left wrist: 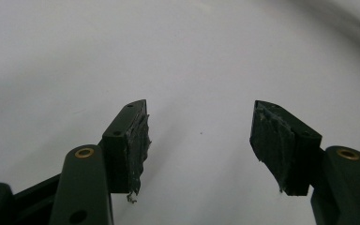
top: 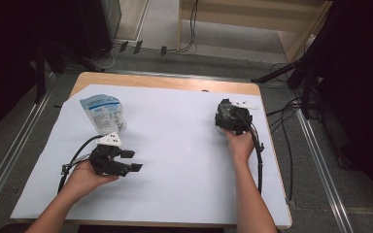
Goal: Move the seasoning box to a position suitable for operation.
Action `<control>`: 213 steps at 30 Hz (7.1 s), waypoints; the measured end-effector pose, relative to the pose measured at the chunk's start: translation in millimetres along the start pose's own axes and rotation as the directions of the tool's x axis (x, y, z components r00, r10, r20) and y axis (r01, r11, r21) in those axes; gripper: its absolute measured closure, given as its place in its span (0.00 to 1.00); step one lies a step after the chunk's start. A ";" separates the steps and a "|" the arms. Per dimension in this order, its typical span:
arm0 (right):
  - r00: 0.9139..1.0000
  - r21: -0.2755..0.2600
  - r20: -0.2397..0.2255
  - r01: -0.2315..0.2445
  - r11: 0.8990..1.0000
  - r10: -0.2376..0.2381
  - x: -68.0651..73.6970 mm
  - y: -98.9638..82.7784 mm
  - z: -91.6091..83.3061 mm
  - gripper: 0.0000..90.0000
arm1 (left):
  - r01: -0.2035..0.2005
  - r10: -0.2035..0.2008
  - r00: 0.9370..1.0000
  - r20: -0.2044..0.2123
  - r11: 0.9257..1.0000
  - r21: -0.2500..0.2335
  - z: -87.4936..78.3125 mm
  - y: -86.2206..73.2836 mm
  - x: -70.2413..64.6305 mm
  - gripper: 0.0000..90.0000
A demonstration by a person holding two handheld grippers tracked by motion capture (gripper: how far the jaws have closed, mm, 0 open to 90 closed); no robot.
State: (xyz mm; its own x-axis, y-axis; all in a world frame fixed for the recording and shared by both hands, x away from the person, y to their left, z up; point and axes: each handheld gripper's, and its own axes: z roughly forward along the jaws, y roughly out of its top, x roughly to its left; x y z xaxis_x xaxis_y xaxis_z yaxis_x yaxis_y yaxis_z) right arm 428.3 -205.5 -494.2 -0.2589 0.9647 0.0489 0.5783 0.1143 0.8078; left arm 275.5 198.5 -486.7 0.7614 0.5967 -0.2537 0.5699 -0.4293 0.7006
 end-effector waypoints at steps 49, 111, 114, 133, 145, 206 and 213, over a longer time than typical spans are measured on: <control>0.943 -0.027 -0.275 0.188 0.982 -0.188 56.9 -31.5 -95.1 0.18 | 0.020 -0.020 0.998 0.061 1.000 0.000 9.0 22.8 8.7 0.36; 0.983 -0.037 -0.151 0.096 0.995 -0.101 164.6 -65.6 -54.1 0.16 | 0.030 -0.030 0.999 0.026 0.999 0.013 7.6 20.4 10.8 0.36; 0.980 -0.032 -0.171 0.101 0.994 -0.105 162.7 -65.0 -54.8 0.15 | 0.036 -0.036 0.999 0.025 0.999 0.006 7.8 20.6 11.3 0.36; 0.949 -0.087 -0.276 0.134 0.987 -0.153 125.5 -38.6 -117.3 0.22 | 0.038 -0.038 0.999 0.019 0.999 -0.021 8.7 31.2 4.0 0.54; 0.924 -0.057 -0.345 0.155 0.986 -0.165 81.0 -37.9 -106.8 0.57 | 0.027 -0.027 1.000 -0.003 1.000 -0.015 13.7 52.5 0.7 0.97; 0.878 0.044 -0.444 0.219 0.975 -0.177 85.0 -50.0 -68.0 1.00 | 0.051 -0.052 0.998 -0.022 0.998 -0.037 68.8 67.5 3.0 1.00; 0.875 0.049 -0.450 0.223 0.974 -0.178 86.4 -51.0 -69.6 1.00 | 0.060 -0.060 0.998 -0.015 0.997 -0.038 68.8 67.5 5.0 1.00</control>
State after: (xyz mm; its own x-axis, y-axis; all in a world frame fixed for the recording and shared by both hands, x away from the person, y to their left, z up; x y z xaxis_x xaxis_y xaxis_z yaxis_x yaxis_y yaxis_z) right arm 322.6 -144.5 -490.3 -0.6776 0.7171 0.1632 0.5428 0.3380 0.7688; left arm 339.0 125.8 -486.6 0.7211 0.6312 -0.2856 0.6019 -0.3667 0.7094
